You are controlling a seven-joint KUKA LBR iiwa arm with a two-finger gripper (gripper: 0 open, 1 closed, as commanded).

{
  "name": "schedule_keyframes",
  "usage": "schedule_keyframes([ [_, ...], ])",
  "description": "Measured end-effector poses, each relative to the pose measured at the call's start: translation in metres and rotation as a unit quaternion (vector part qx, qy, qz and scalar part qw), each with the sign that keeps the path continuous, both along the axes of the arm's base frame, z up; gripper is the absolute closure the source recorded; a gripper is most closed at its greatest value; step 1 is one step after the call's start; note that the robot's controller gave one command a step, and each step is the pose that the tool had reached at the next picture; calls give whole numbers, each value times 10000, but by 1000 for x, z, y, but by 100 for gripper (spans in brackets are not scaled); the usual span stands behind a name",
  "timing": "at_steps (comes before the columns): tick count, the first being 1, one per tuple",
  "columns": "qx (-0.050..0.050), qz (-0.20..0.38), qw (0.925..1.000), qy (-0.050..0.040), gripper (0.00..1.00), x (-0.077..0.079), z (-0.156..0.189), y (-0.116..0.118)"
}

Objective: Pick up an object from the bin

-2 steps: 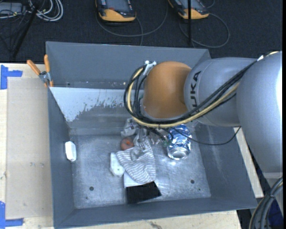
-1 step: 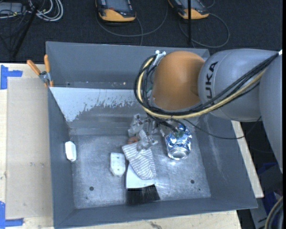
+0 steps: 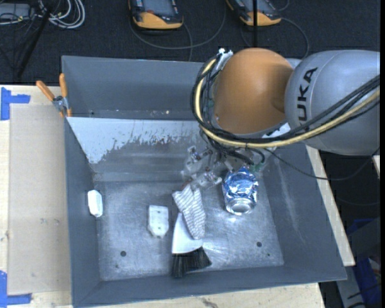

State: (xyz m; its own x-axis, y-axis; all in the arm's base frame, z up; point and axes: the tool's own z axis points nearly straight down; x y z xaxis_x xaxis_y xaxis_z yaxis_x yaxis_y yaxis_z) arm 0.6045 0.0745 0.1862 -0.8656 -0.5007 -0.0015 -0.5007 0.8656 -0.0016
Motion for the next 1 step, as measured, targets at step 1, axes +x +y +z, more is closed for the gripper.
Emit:
schedule_keyframes([
  [1, 6, -120, 9999, 27, 100, 0, 58, -4],
])
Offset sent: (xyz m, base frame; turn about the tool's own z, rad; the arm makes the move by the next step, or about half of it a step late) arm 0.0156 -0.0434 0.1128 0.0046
